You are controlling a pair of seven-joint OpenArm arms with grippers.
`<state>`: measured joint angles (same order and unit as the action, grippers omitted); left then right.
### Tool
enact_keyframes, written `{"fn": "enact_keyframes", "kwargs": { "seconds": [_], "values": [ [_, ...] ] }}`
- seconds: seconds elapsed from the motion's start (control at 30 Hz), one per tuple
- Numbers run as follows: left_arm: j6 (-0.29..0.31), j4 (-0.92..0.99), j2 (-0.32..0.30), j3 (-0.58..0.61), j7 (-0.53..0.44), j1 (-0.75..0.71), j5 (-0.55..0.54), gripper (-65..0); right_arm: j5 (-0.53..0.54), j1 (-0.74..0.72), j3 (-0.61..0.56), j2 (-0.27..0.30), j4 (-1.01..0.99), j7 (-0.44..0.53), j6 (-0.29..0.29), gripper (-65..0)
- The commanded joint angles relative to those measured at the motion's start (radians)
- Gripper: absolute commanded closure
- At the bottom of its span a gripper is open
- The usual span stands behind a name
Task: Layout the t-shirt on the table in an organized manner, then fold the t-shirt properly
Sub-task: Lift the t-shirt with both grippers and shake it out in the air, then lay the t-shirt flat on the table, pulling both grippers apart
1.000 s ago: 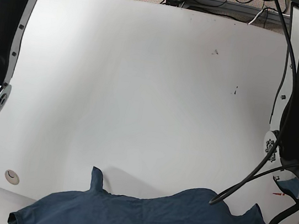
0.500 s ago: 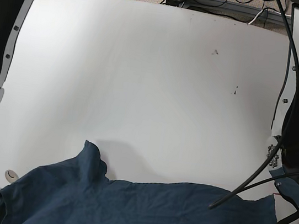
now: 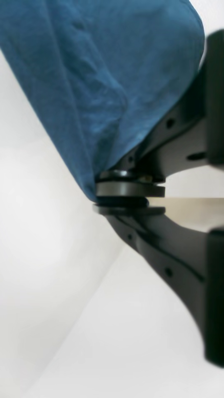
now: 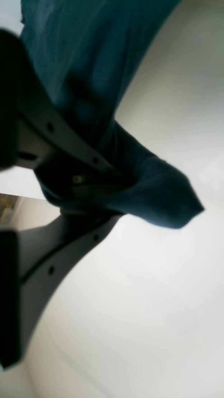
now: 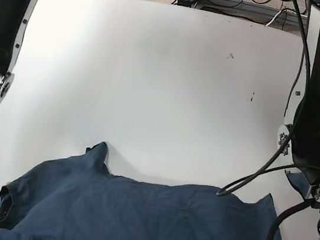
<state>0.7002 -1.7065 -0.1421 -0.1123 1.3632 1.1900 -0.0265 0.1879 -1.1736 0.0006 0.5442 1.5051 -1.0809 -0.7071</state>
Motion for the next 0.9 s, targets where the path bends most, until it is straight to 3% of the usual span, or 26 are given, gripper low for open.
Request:
{"fn": "enact_keyframes", "kwargs": {
  "seconds": [0.0,0.47,0.87],
  "values": [
    [-0.002,-0.037,-0.009,0.0,-0.021,-0.003,0.01,0.0,-0.011,0.017,0.009,0.026,0.068,-0.003,0.011,-2.4],
    [-0.002,-0.175,-0.014,0.001,-0.02,-0.394,0.009,0.0,-0.009,0.518,0.207,0.021,0.369,-0.06,0.009,-2.5],
    [-0.002,-0.286,-0.046,0.004,-0.02,-0.775,0.01,0.0,-0.008,0.895,0.322,-0.072,0.51,-0.112,0.009,-2.7]
  ]
}}
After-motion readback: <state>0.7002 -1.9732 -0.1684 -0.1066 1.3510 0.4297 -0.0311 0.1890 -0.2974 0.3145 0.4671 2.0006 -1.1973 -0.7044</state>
